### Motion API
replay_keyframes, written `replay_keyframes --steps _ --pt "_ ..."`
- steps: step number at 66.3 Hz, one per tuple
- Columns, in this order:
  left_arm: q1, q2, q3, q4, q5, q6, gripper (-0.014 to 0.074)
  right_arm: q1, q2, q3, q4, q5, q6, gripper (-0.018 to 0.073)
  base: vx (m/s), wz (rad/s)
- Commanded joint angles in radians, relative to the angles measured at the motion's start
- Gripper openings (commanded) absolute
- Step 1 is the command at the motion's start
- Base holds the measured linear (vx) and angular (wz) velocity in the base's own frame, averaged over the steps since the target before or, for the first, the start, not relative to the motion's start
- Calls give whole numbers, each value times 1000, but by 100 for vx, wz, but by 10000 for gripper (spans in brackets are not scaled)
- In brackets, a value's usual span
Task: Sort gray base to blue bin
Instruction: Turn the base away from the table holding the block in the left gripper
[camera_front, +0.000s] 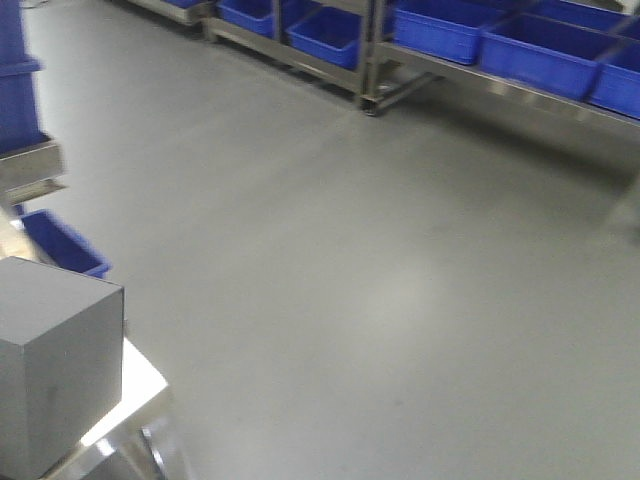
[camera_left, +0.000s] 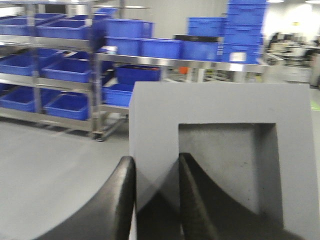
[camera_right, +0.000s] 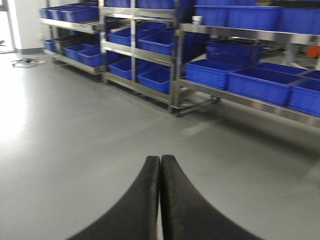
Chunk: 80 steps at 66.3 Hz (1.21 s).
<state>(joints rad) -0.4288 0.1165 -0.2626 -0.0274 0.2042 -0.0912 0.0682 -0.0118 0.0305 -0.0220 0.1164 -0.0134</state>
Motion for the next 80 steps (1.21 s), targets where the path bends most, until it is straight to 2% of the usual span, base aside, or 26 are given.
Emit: replay_keyframes --steps 1,42,80 --pt "-5 8 -29 -11 -111 -6 -6 -5 -11 14 -11 -78 -5 -9 -9 -64" --pt "-5 8 -29 -11 -111 -6 -6 -5 -11 14 -11 -78 -5 -9 -4 -68" --pt "-5 8 -29 -11 -111 -6 -6 -5 -11 14 -11 -78 -5 -9 13 -52"
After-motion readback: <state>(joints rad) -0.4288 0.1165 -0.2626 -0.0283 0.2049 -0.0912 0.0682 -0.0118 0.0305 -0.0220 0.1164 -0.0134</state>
